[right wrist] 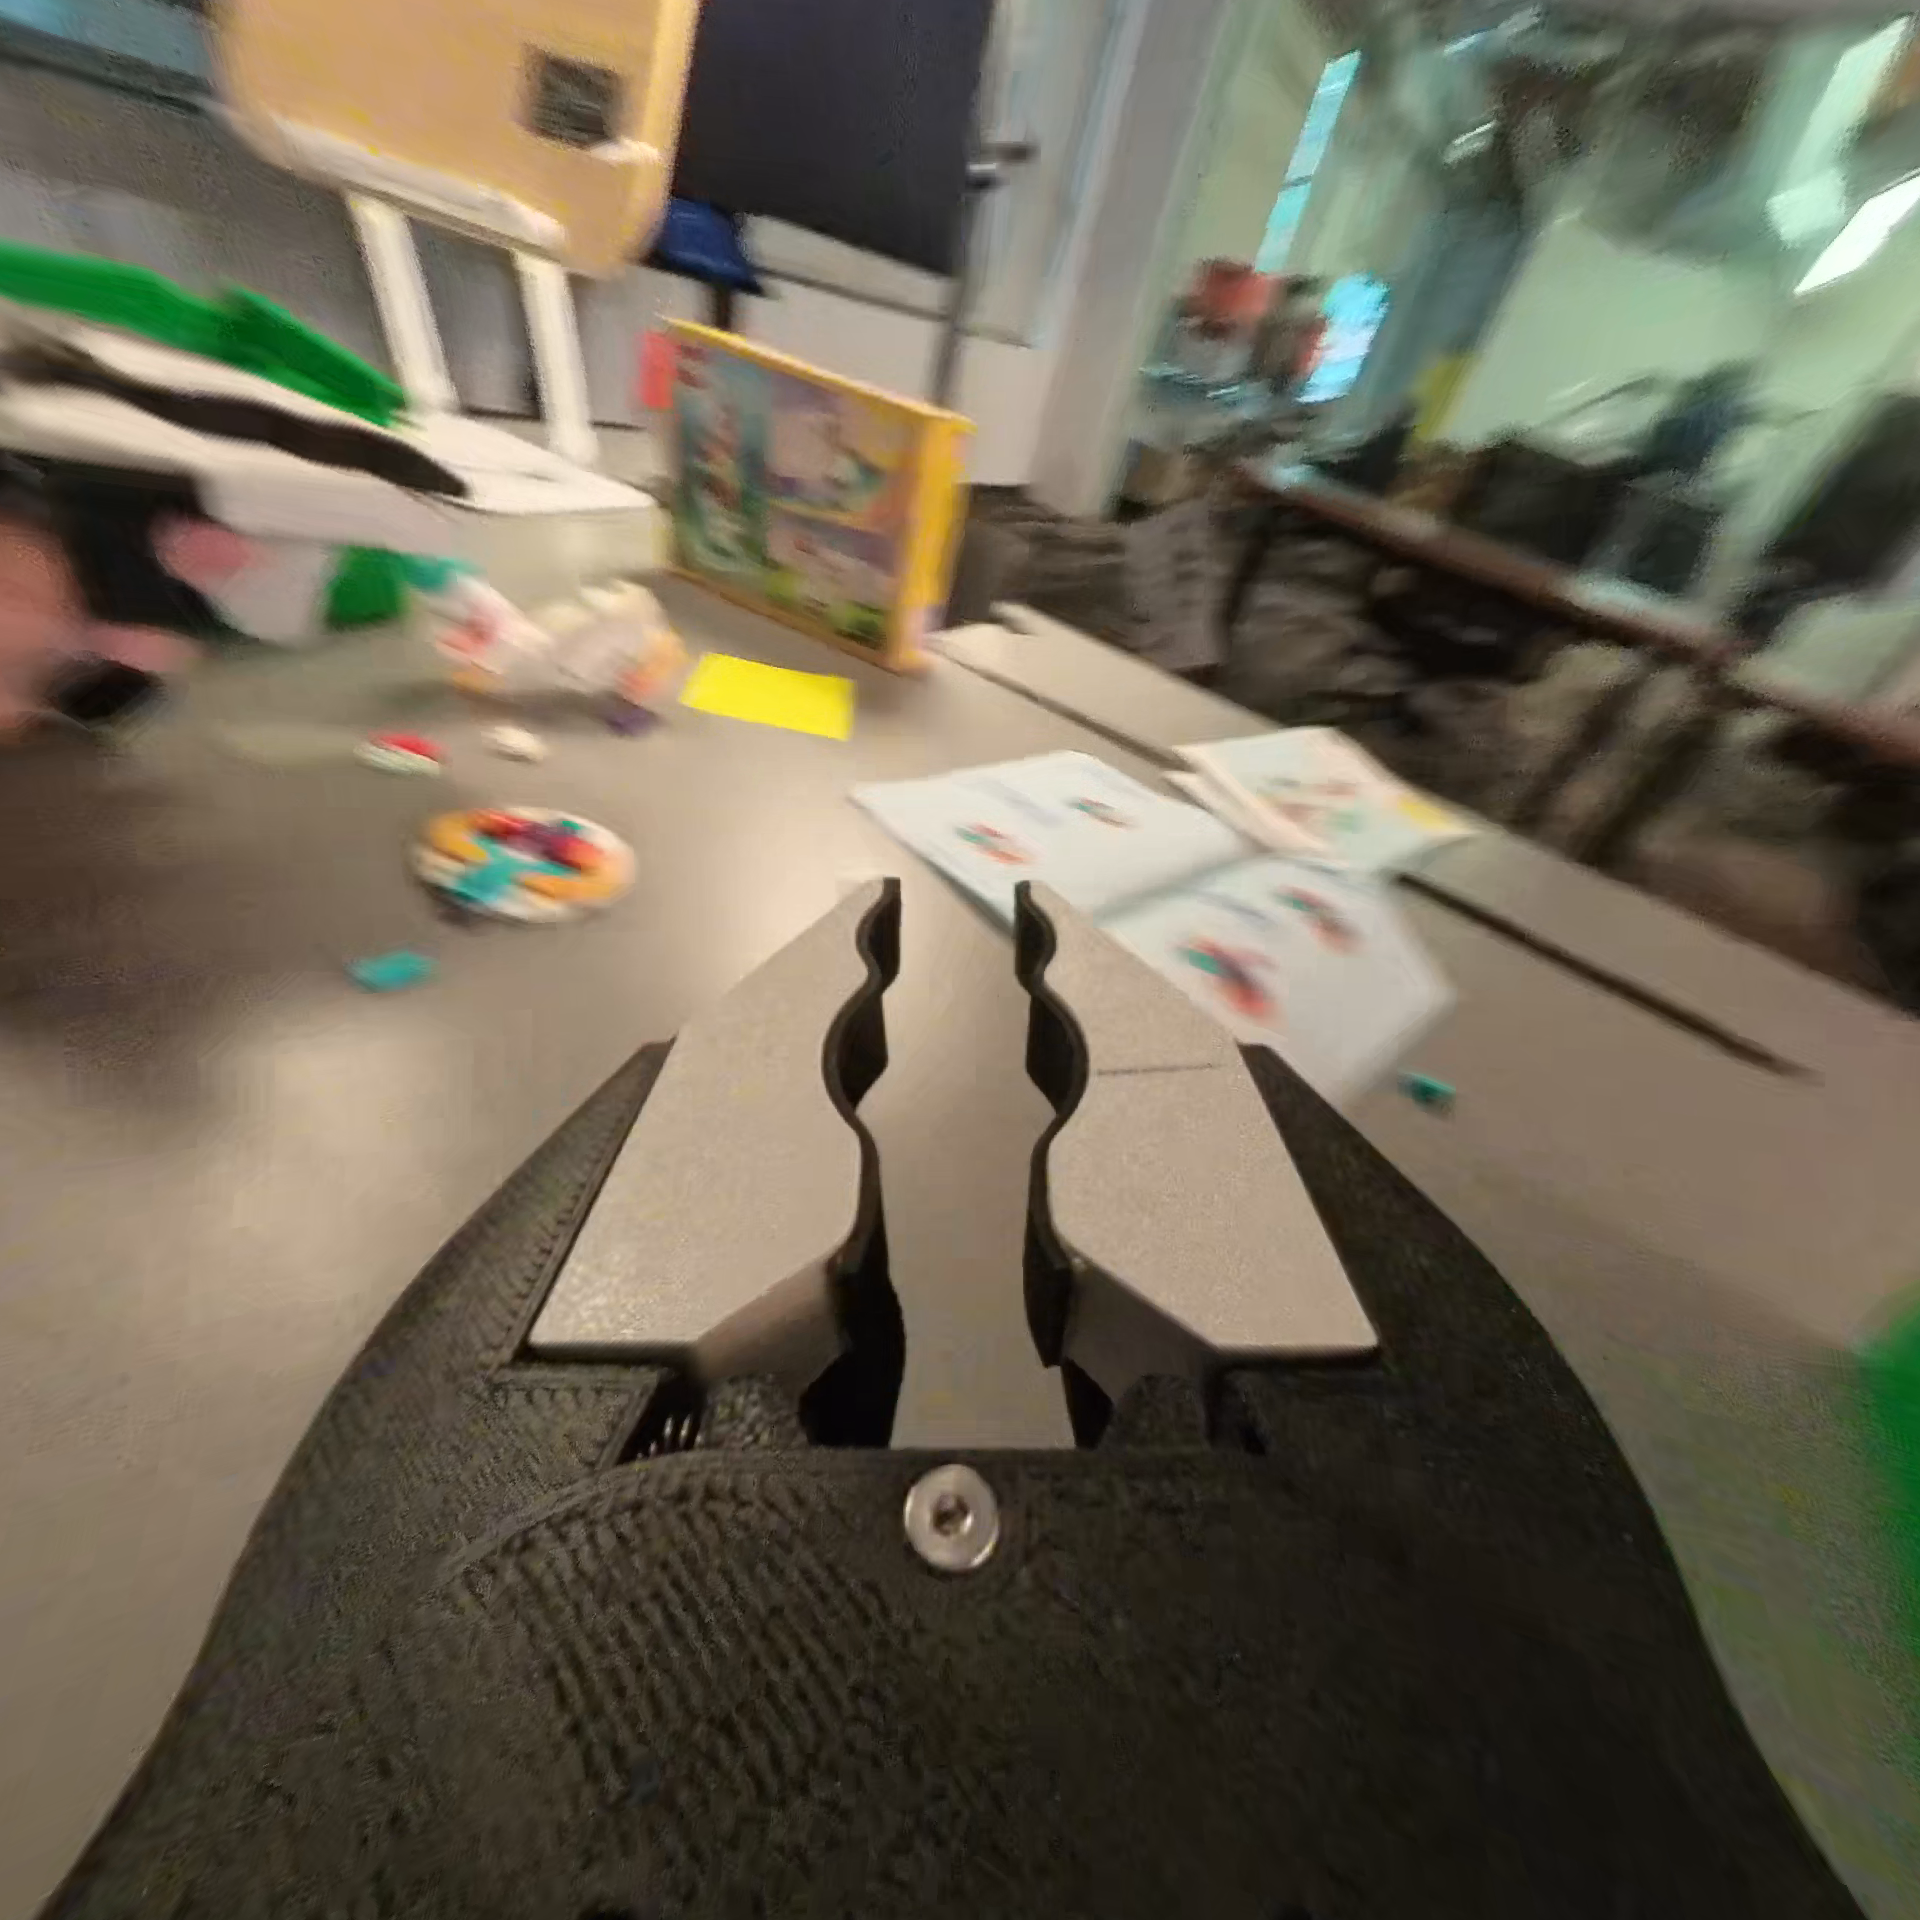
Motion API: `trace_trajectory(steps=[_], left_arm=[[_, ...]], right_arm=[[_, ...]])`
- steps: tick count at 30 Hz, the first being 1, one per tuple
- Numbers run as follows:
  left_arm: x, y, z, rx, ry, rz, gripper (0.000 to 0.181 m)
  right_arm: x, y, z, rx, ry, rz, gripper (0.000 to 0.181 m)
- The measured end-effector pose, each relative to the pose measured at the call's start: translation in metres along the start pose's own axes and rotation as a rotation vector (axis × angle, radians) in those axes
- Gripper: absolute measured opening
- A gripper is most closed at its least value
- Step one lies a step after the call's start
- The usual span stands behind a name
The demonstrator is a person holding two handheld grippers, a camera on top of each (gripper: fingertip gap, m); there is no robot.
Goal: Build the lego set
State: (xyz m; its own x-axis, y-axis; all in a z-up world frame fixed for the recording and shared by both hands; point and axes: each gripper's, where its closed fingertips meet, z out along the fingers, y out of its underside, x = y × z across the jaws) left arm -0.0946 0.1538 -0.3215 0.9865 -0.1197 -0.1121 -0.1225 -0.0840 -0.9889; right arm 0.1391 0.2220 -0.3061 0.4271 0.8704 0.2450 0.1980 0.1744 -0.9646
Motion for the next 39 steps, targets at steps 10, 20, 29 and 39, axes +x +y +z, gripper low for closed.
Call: trace_trajectory(steps=[10, 20, 29, 39], left_arm=[[-0.023, -0.026, -0.021, 0.193, -0.121, -0.014, 0.033], [-0.032, -0.026, -0.023, 0.216, -0.117, -0.143, 0.033], [-0.030, -0.025, -0.021, 0.213, -0.099, -0.168, 0.033], [-0.022, -0.024, -0.018, 0.208, -0.047, -0.209, 0.033]], right_arm=[[-0.154, 0.015, 0.192, -0.572, -0.597, 0.116, 0.018], [-0.164, 0.048, 0.239, -0.698, -0.464, 0.095, 0.020], [-0.153, 0.046, 0.239, -0.656, -0.472, 0.037, 0.006], [-0.132, -0.037, 0.139, -0.309, -0.835, 0.692, 0.006]])
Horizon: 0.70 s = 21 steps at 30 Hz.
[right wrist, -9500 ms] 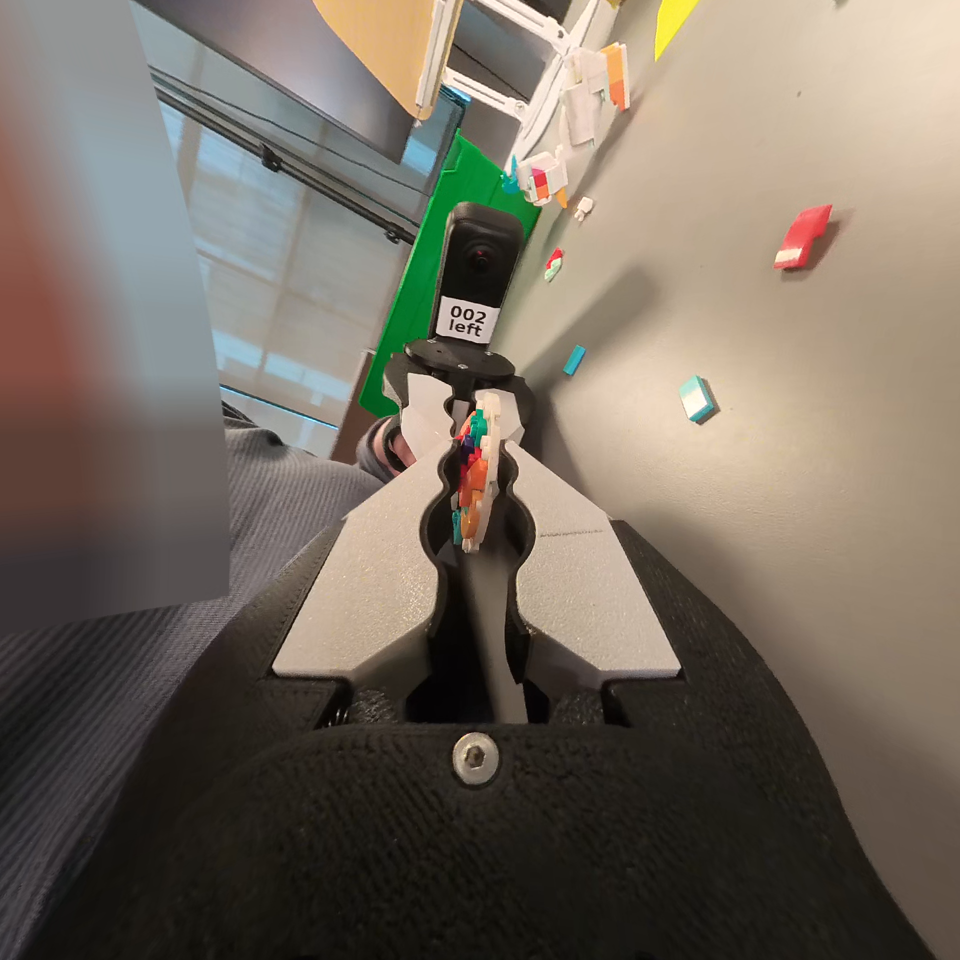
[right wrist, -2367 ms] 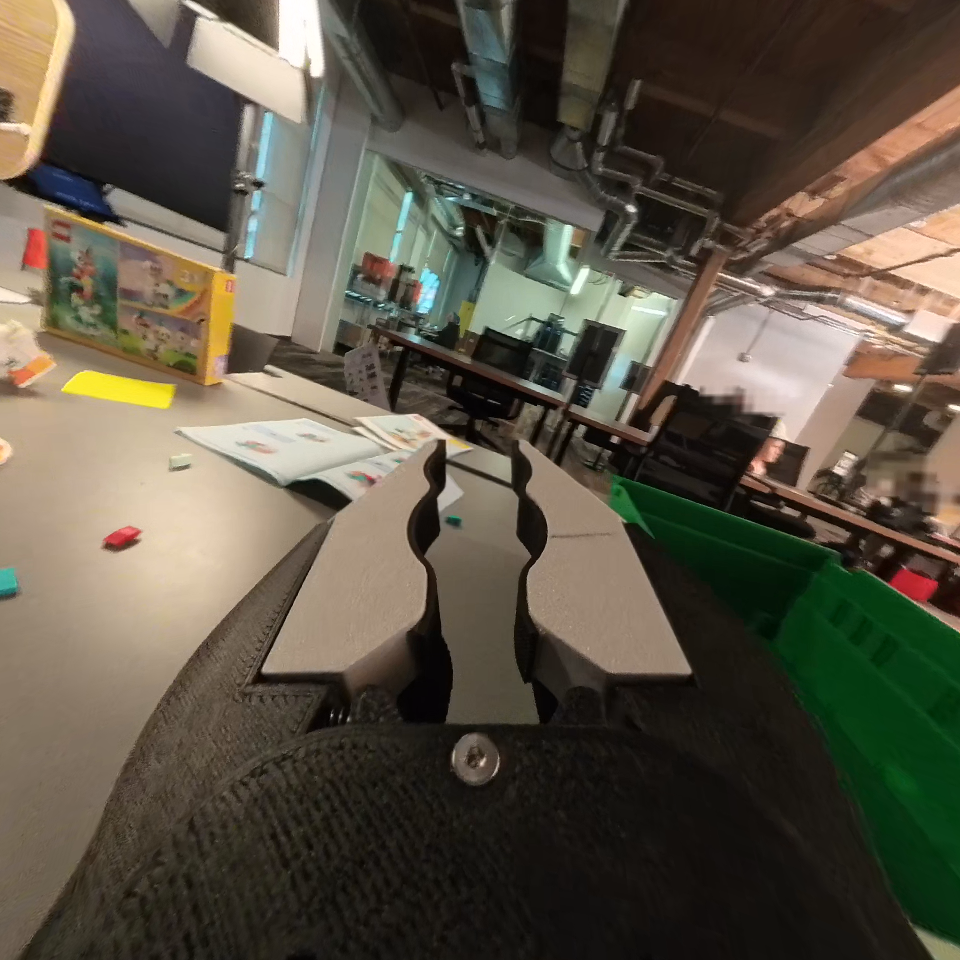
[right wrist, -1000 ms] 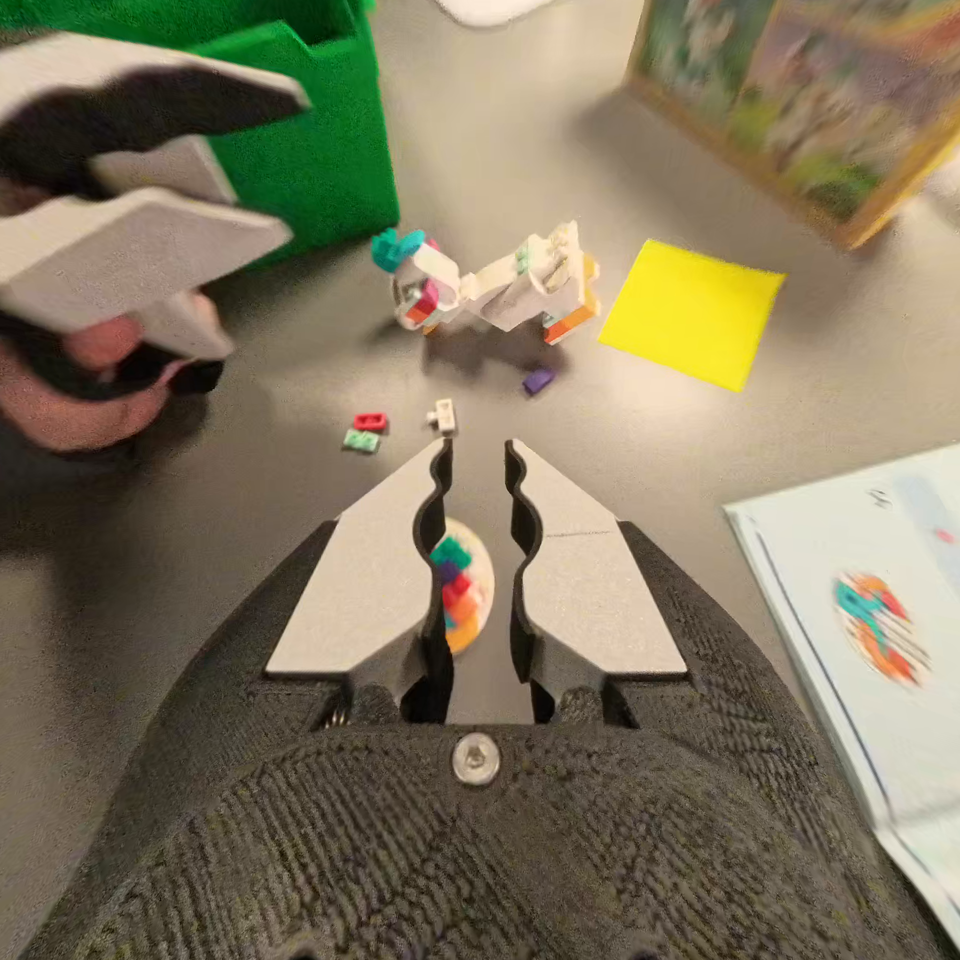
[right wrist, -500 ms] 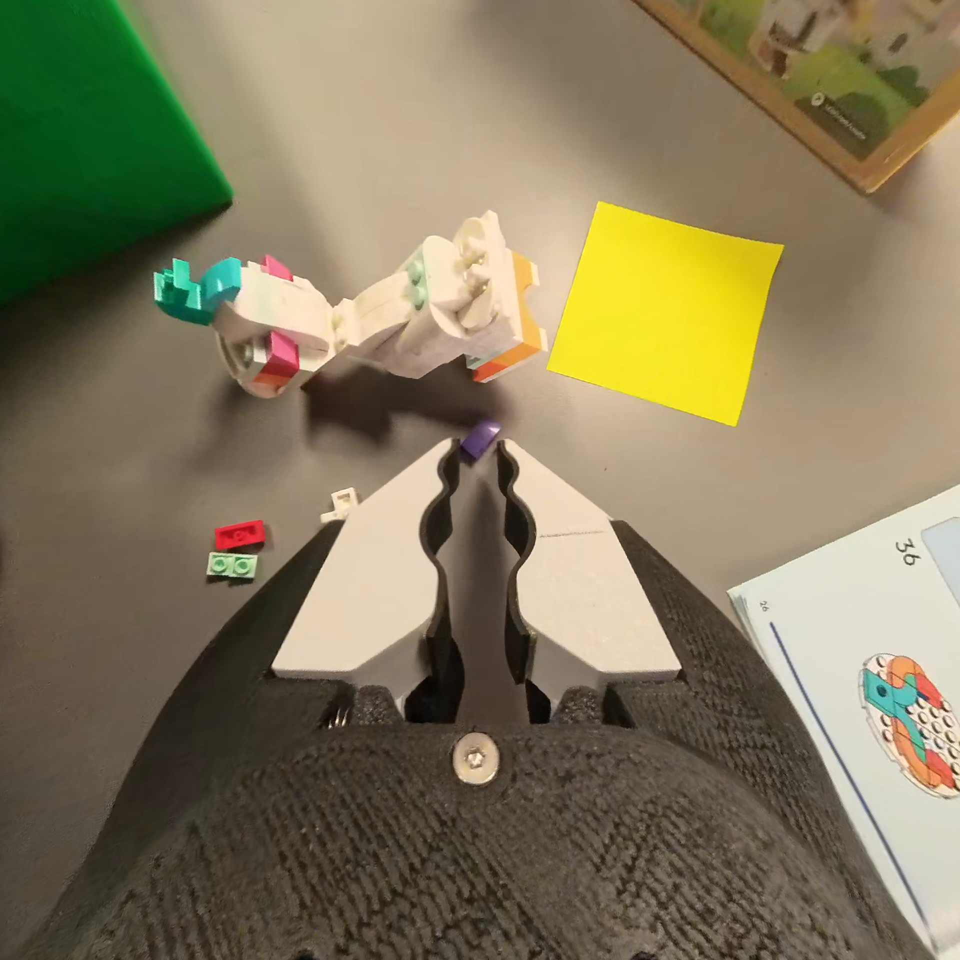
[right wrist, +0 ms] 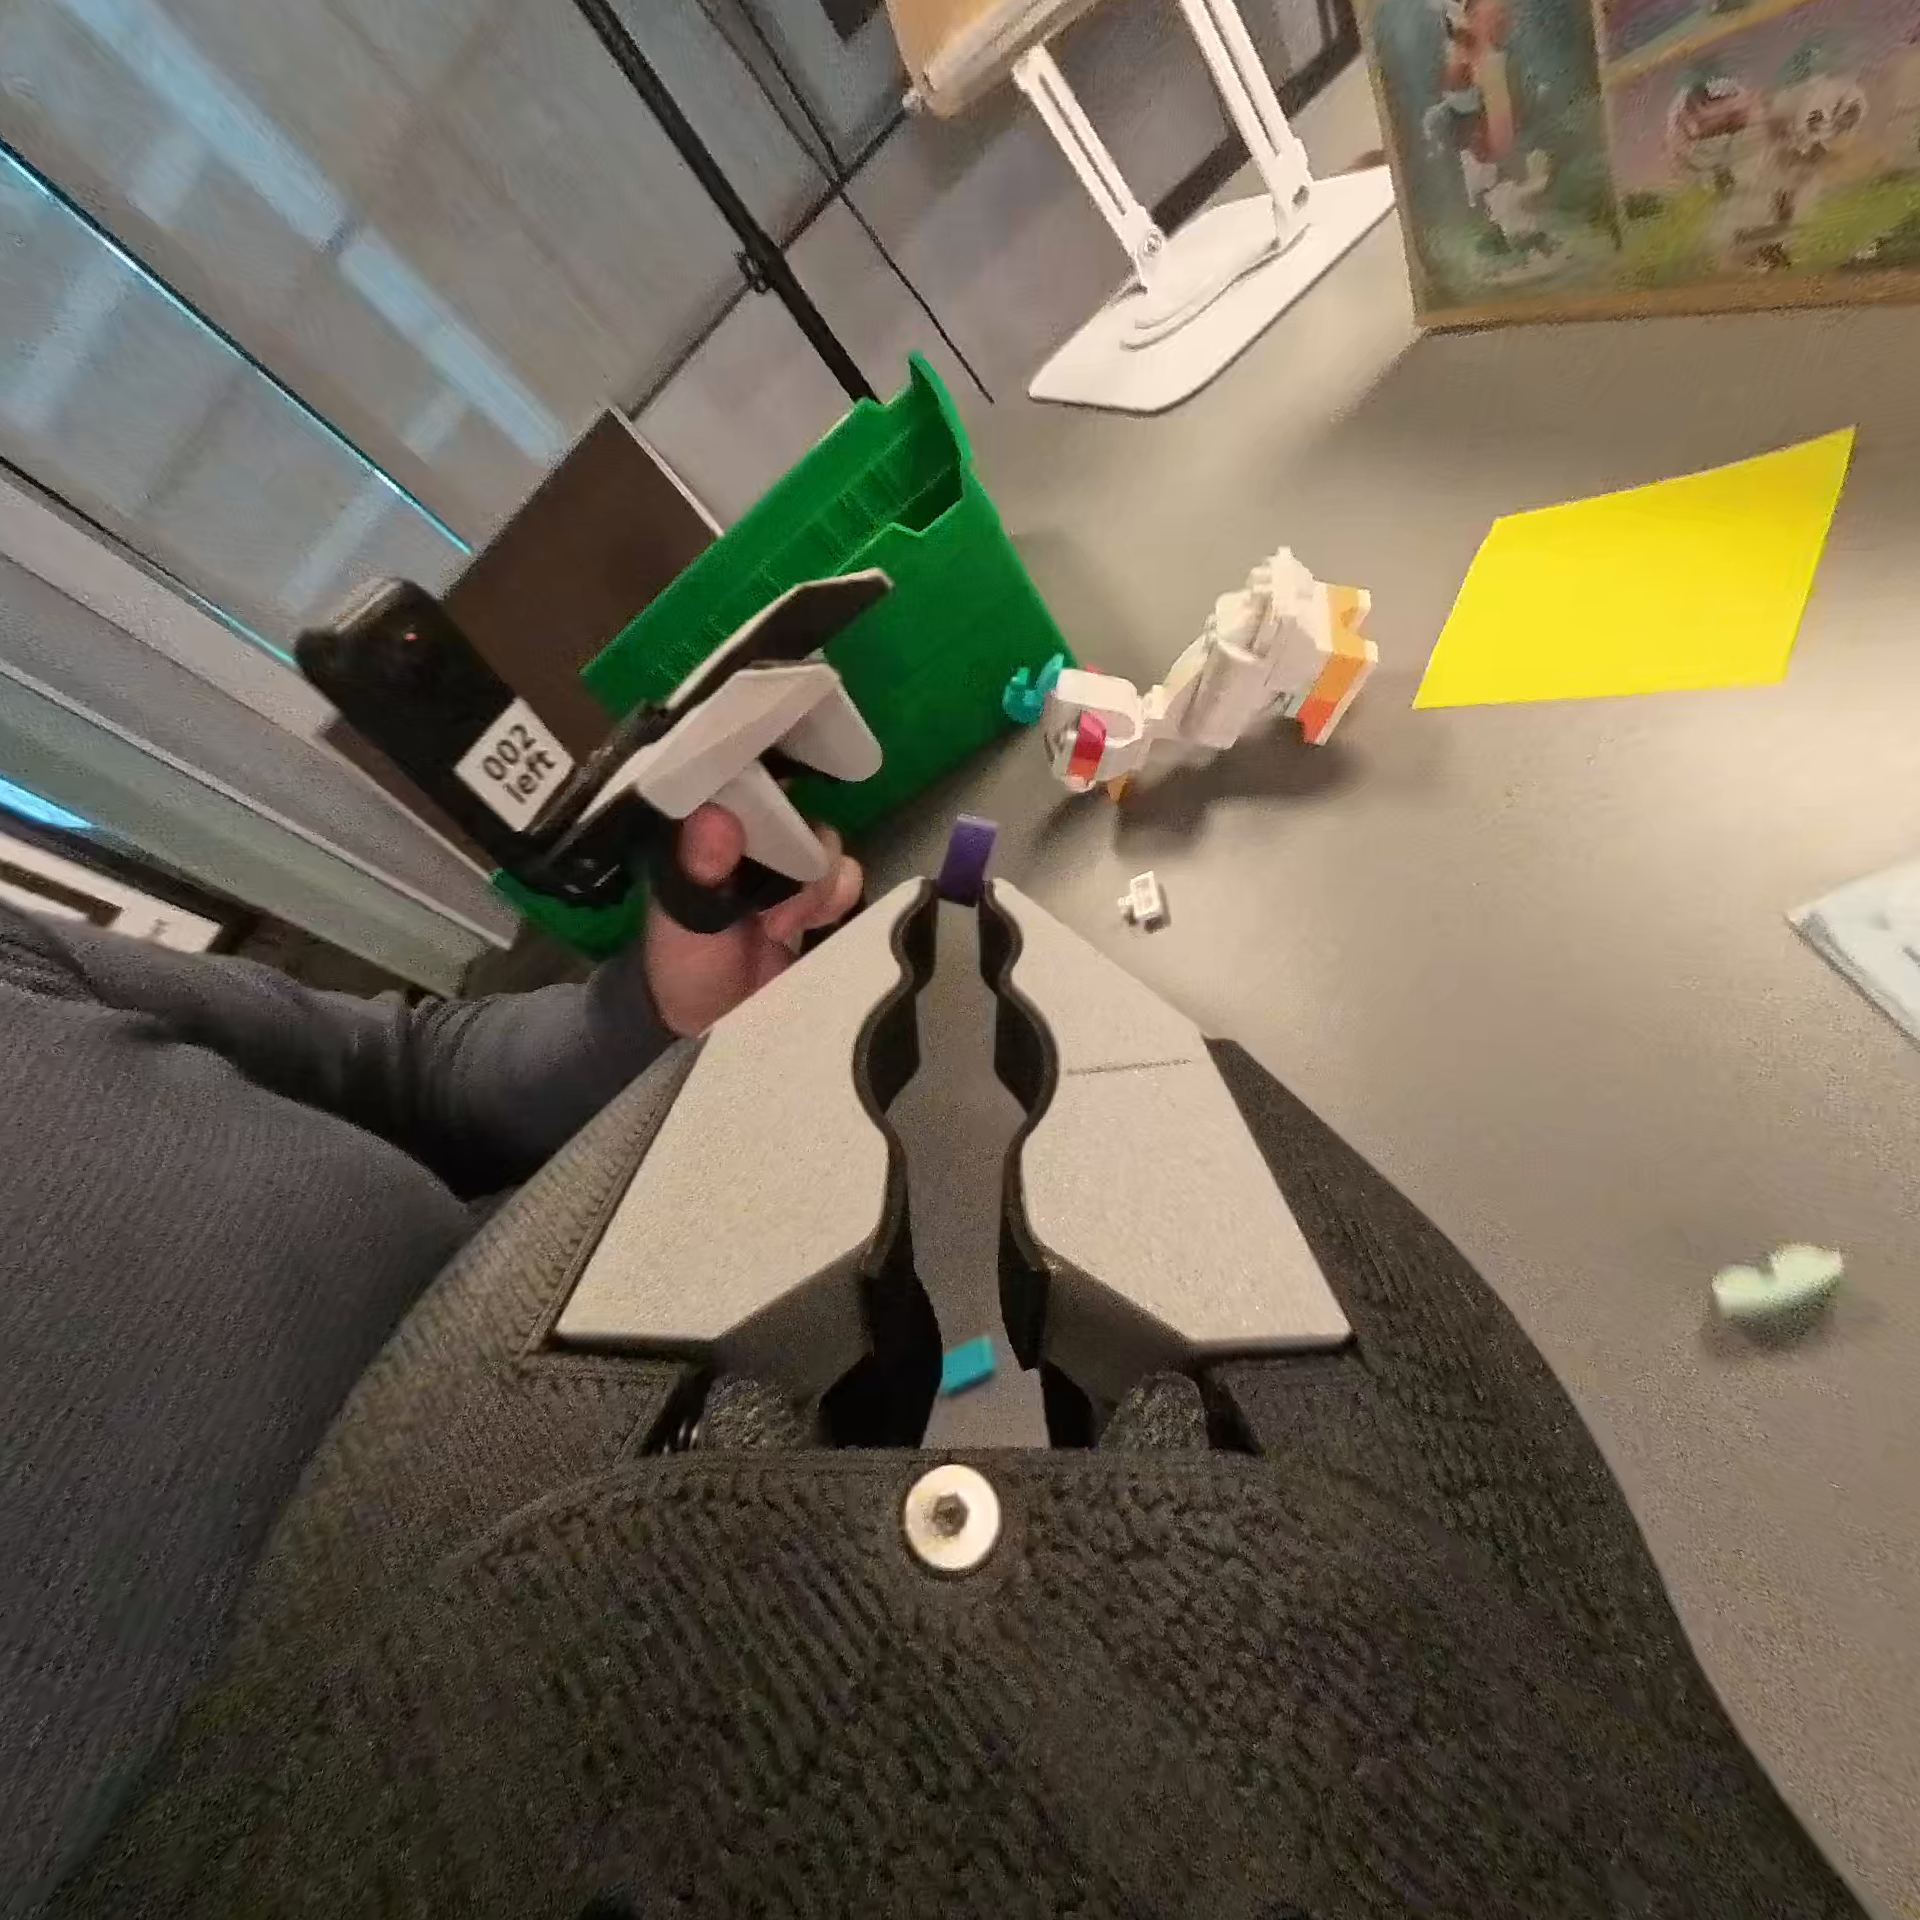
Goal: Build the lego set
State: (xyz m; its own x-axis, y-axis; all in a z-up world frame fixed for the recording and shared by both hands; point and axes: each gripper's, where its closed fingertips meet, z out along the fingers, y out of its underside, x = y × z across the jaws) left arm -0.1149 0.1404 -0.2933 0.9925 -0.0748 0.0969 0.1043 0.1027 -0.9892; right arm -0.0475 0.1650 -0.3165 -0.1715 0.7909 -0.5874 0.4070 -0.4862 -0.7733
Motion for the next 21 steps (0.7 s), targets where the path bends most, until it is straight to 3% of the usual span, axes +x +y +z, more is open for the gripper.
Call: trace_trajectory(steps=[5, 9, 13, 21], left_arm=[[0.007, 0.003, 0.002, -0.018, 0.024, 0.022, 0.033], [0.011, 0.005, 0.003, -0.030, 0.037, 0.039, 0.033], [0.011, 0.008, 0.004, -0.042, 0.048, 0.020, 0.033], [0.016, 0.015, 0.007, -0.080, 0.081, 0.000, 0.033]], right_arm=[[-0.007, 0.016, -0.024, 0.009, 0.033, -0.006, 0.006], [0.022, 0.056, -0.042, -0.217, 0.270, -0.198, 0.006], [0.028, 0.093, -0.052, -0.418, 0.354, -0.330, 0.006], [0.031, 0.108, -0.054, -0.460, 0.436, -0.407, 0.006]])
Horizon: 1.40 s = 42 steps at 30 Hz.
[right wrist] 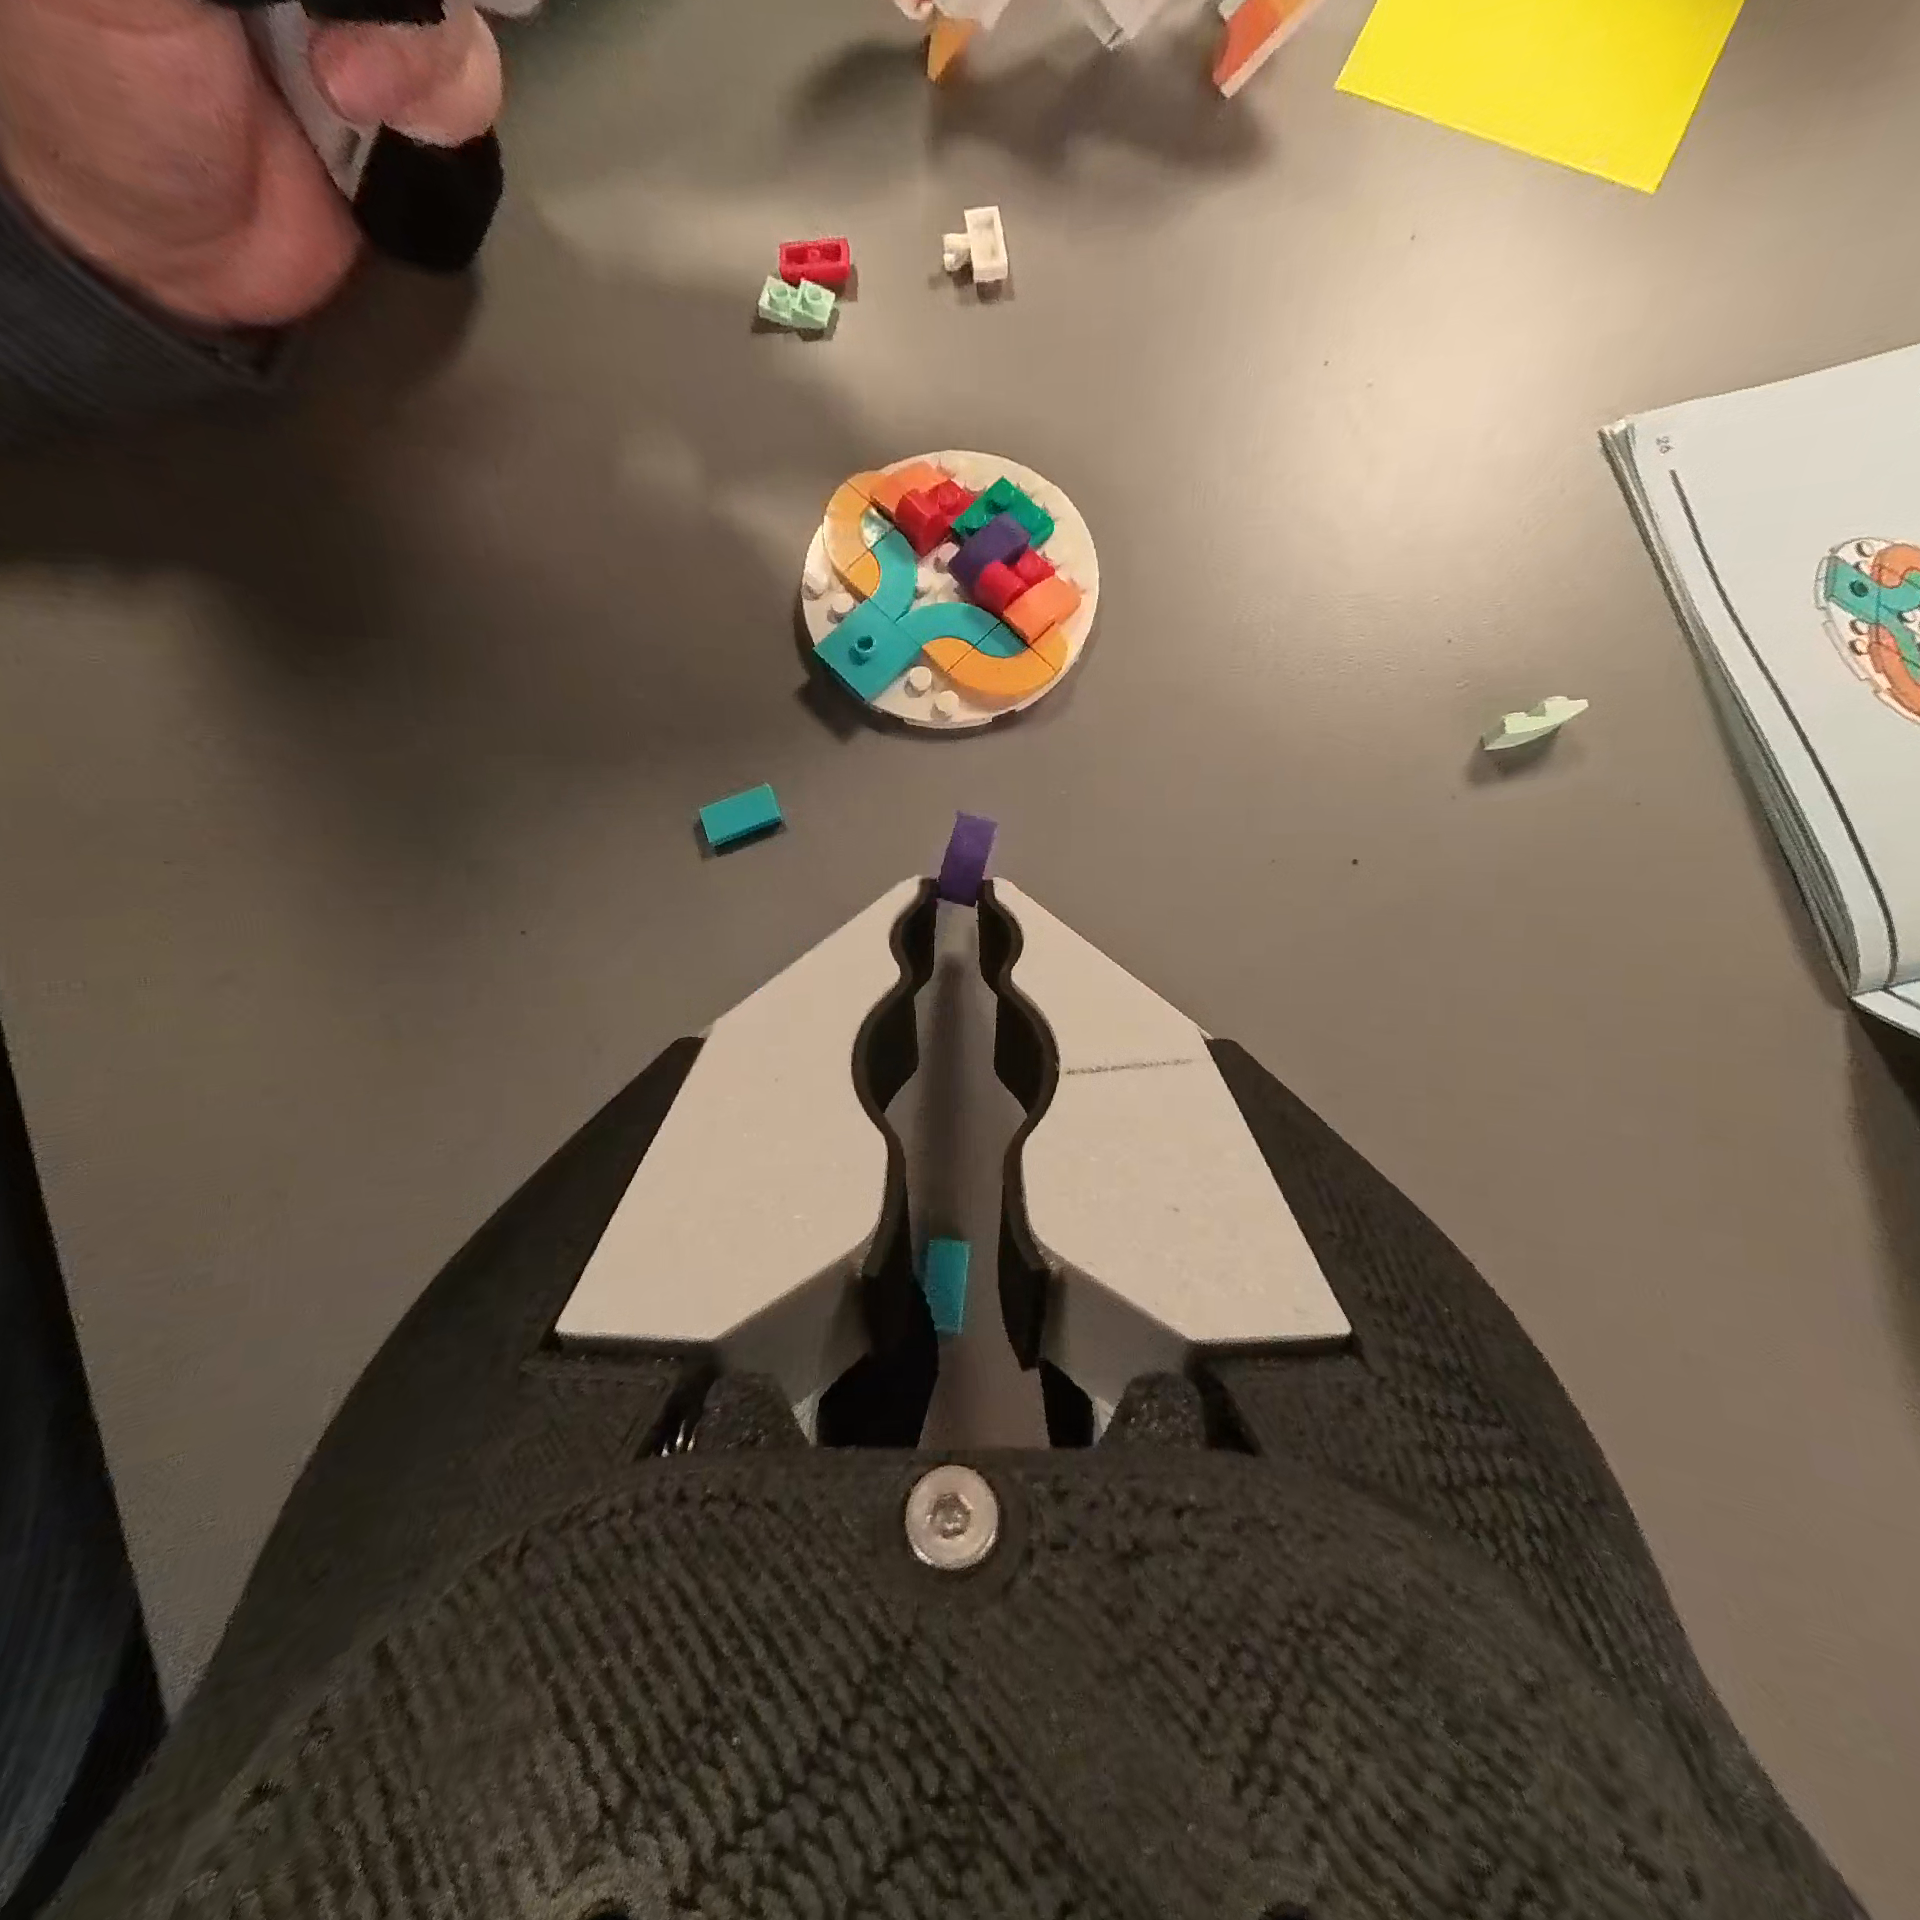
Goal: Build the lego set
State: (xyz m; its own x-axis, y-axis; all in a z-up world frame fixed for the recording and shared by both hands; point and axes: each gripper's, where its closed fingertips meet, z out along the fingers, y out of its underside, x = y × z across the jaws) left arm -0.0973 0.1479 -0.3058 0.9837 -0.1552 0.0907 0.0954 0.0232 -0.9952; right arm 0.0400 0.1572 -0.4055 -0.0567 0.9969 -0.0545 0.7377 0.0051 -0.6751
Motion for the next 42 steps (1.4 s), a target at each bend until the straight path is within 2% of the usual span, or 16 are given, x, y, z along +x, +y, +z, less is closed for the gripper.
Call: trace_trajectory(steps=[8, 14, 18, 20, 23, 25, 31, 36, 40, 42], left_arm=[[0.003, 0.004, 0.002, -0.022, 0.023, -0.018, 0.033], [0.005, 0.006, 0.003, -0.034, 0.034, -0.024, 0.033], [0.006, 0.007, 0.002, -0.047, 0.038, -0.013, 0.033], [0.008, 0.016, 0.004, -0.111, 0.057, -0.008, 0.034], [0.025, 0.048, 0.008, -0.319, 0.171, -0.040, 0.052], [0.035, 0.058, 0.008, -0.392, 0.230, -0.054, 0.060], [0.038, 0.046, 0.005, -0.323, 0.228, -0.013, 0.061], [0.024, 0.040, 0.005, -0.279, 0.140, 0.004, 0.055], [0.019, 0.049, 0.006, -0.334, 0.112, 0.004, 0.046], [0.025, 0.057, 0.005, -0.384, 0.166, -0.016, 0.049]], right_arm=[[0.000, 0.008, 0.005, -0.042, 0.034, -0.028, 0.006], [-0.003, 0.007, 0.007, -0.033, 0.021, 0.005, 0.016], [-0.003, 0.006, 0.007, -0.039, 0.031, 0.021, 0.016], [-0.004, 0.006, 0.008, -0.044, 0.031, 0.028, 0.013], [-0.003, 0.005, 0.008, -0.042, 0.046, 0.028, 0.007], [-0.003, 0.005, 0.009, -0.034, 0.051, 0.043, 0.006], [-0.002, -0.012, 0.011, 0.029, 0.069, 0.078, 0.006], [-0.005, -0.039, 0.023, 0.091, 0.084, 0.120, 0.006], [-0.006, -0.048, 0.033, 0.074, 0.106, 0.105, 0.006], [-0.005, -0.048, 0.033, 0.068, 0.119, 0.091, 0.006]])
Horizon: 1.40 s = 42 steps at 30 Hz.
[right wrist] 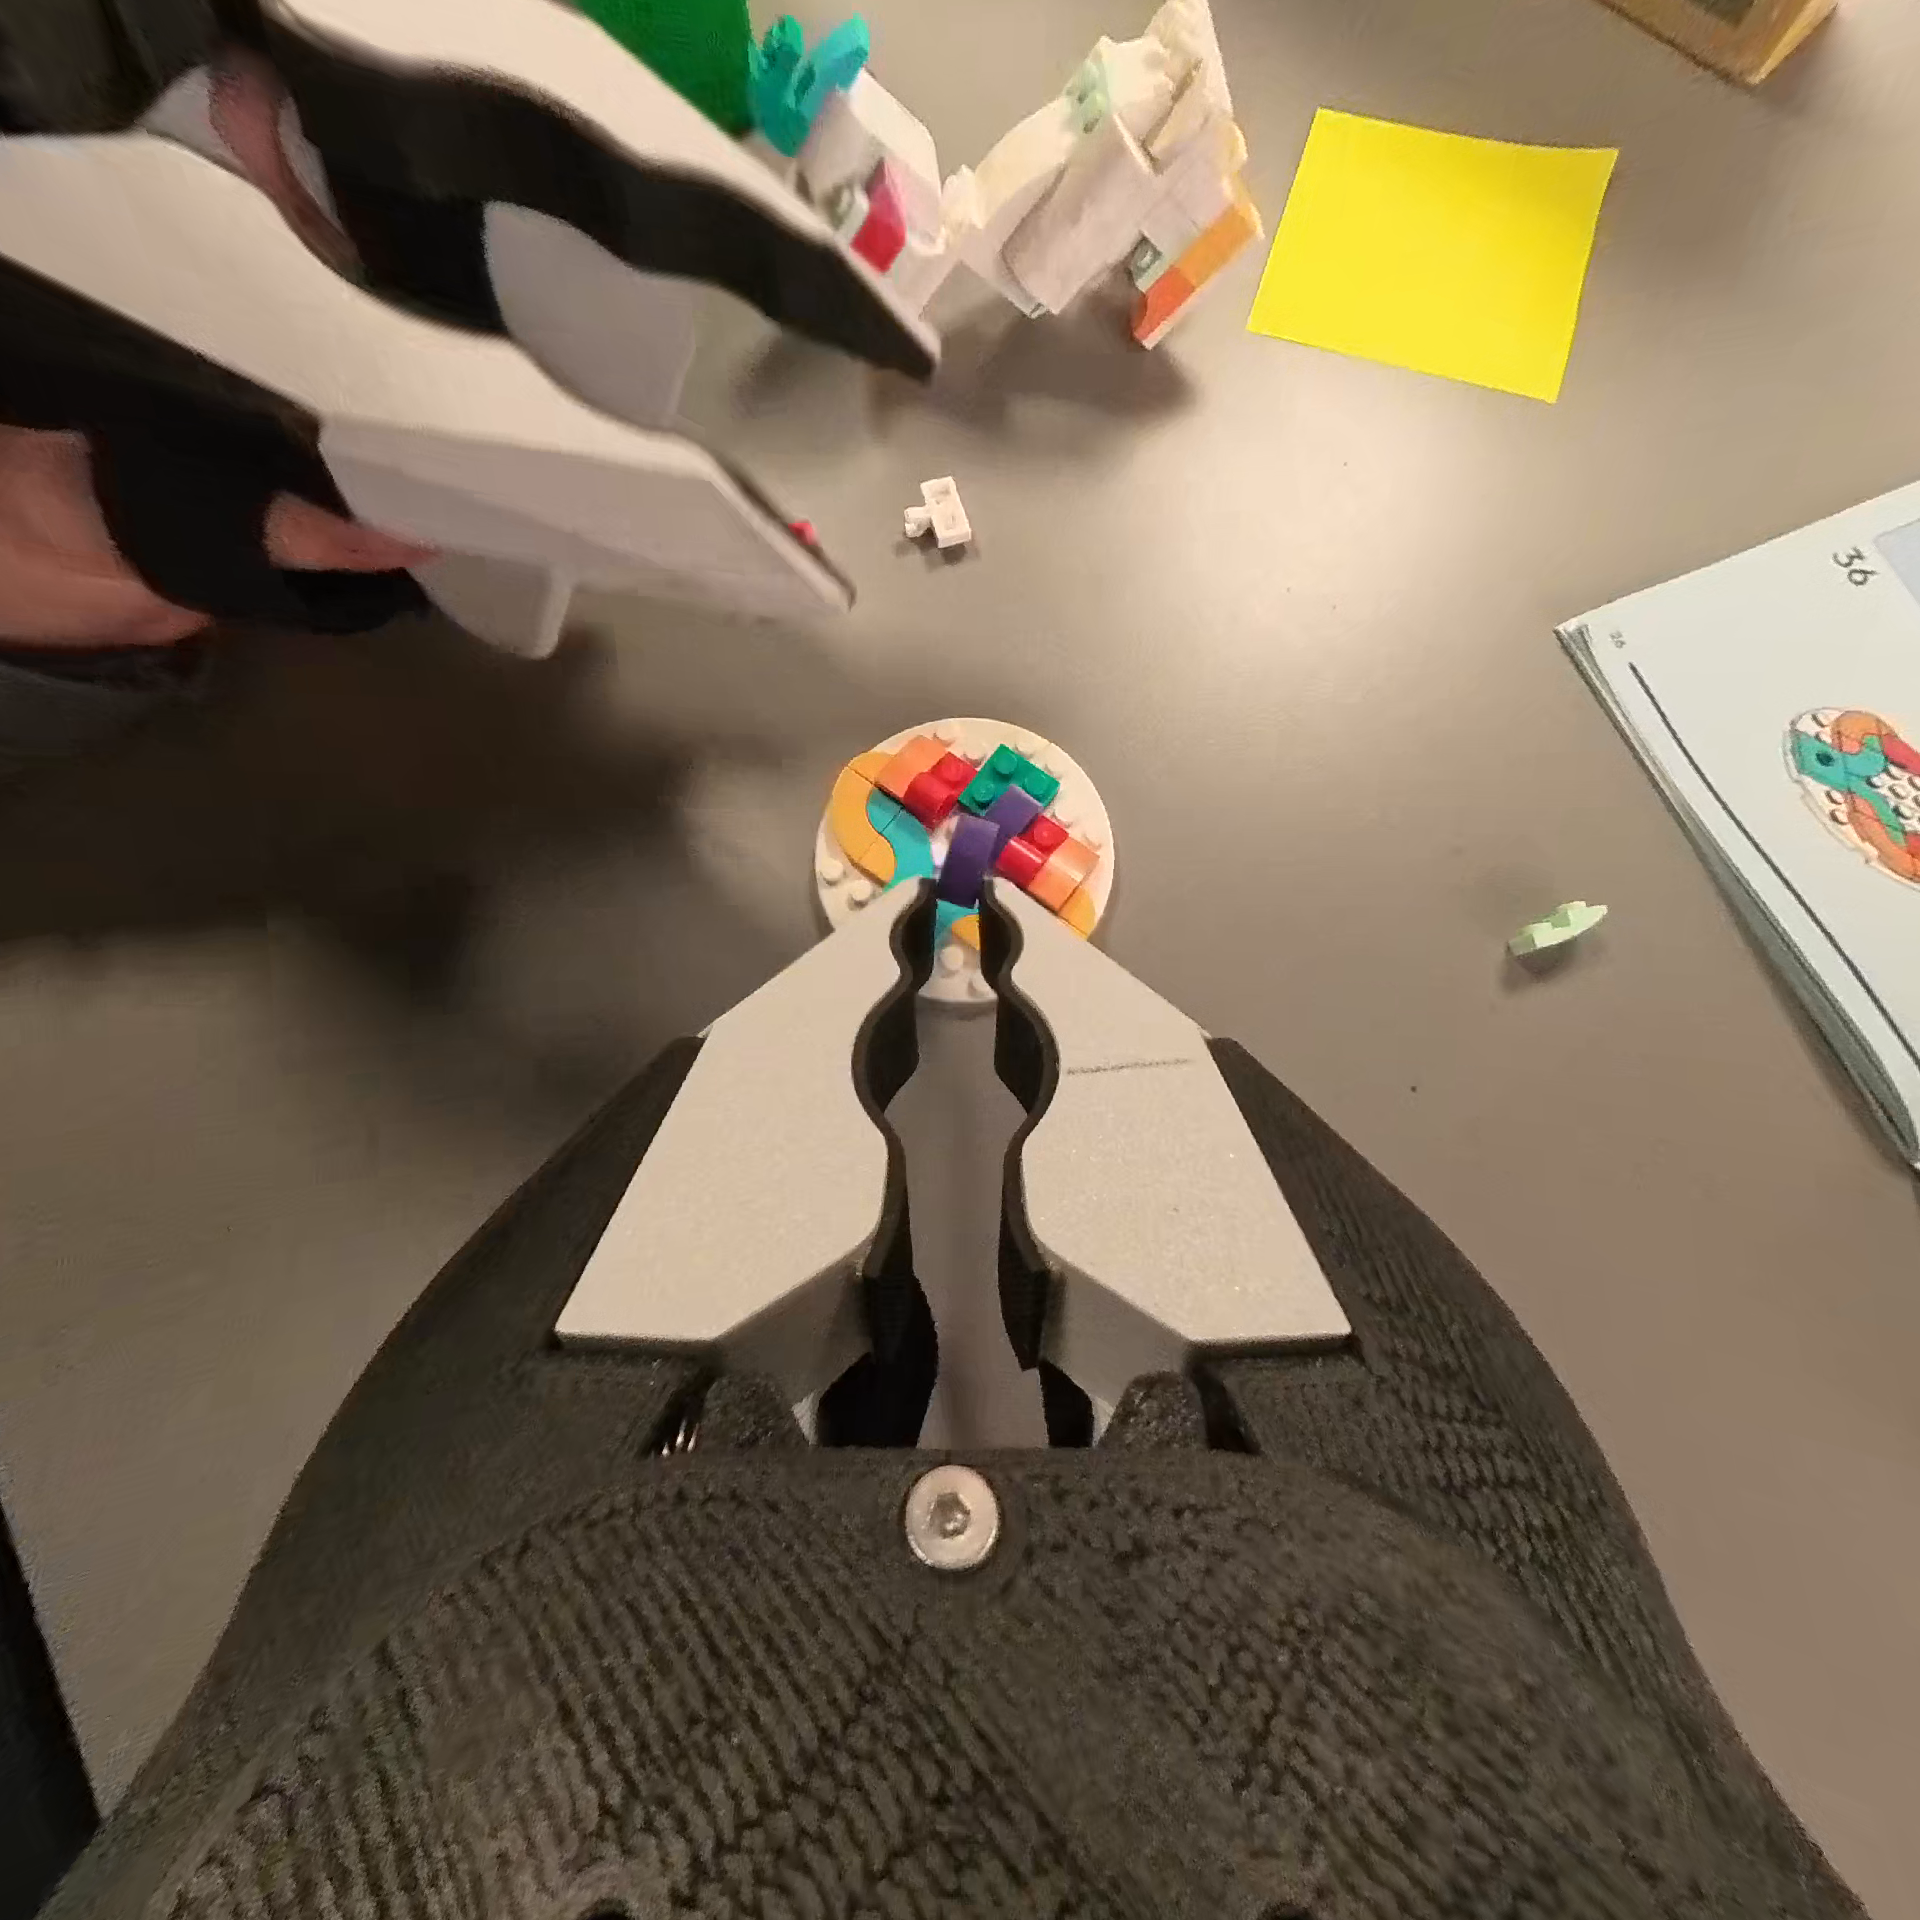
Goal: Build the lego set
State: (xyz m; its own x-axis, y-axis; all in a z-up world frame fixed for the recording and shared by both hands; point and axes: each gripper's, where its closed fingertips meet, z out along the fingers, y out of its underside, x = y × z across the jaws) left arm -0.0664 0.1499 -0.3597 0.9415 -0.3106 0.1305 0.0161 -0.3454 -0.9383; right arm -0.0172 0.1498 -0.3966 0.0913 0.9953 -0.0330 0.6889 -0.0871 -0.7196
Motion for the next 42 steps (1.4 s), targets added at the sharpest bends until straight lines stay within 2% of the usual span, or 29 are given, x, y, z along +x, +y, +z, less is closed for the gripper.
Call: trace_trajectory(steps=[4, 9, 21, 42], left_arm=[[0.021, 0.030, 0.010, -0.215, 0.163, -0.061, 0.063], [0.028, 0.051, 0.016, -0.354, 0.148, -0.003, 0.065], [0.073, 0.050, 0.013, -0.360, 0.367, -0.048, 0.056], [0.075, 0.049, 0.012, -0.356, 0.380, -0.055, 0.054]], right_arm=[[0.004, 0.000, -0.010, 0.026, 0.001, 0.022, 0.006], [0.003, -0.001, -0.011, 0.017, -0.006, 0.025, 0.006], [0.001, 0.008, -0.010, -0.062, 0.029, 0.007, 0.006], [0.002, 0.013, -0.003, -0.109, 0.141, 0.002, 0.008]])
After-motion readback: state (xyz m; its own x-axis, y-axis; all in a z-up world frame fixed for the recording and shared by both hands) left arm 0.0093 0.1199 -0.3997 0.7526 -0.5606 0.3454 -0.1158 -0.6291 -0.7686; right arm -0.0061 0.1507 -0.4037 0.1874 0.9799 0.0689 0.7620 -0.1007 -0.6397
